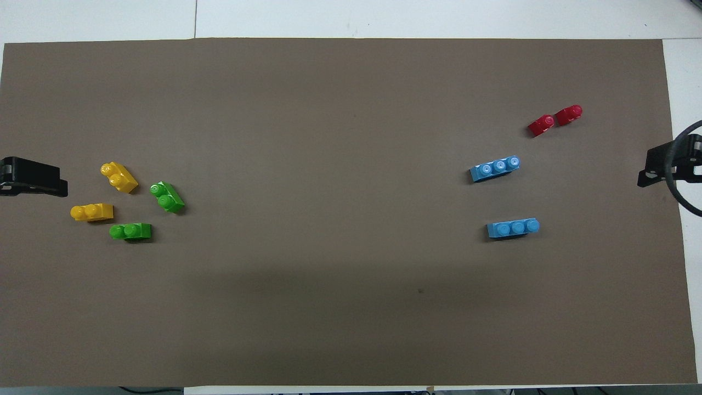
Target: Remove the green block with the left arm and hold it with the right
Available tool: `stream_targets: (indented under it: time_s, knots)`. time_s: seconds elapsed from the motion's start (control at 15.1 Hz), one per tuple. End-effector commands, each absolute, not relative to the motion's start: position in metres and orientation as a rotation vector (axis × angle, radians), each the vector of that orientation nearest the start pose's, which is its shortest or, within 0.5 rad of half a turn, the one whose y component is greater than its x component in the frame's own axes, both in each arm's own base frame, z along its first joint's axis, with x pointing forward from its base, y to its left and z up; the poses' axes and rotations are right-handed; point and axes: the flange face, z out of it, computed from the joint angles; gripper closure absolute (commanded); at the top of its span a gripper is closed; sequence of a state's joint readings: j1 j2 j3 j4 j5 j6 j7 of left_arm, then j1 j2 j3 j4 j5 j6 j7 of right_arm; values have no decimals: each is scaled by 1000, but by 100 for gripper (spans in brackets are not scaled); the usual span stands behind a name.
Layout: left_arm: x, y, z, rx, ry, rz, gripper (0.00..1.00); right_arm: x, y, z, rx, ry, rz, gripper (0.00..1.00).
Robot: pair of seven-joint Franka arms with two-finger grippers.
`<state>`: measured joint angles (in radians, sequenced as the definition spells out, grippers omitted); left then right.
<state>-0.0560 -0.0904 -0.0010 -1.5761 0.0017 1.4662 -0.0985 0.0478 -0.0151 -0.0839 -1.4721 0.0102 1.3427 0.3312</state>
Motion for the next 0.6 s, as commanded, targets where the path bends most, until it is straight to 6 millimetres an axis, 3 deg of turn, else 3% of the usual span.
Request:
stream_targets:
  time_s: [0.0, 0.53]
  knots:
    - [513, -30, 665, -3154, -46, 6, 0, 533, -22, 663, -3109, 538, 143, 0]
    - [513, -30, 665, -3154, -46, 4, 0, 535, -21, 663, -3106, 537, 124, 0]
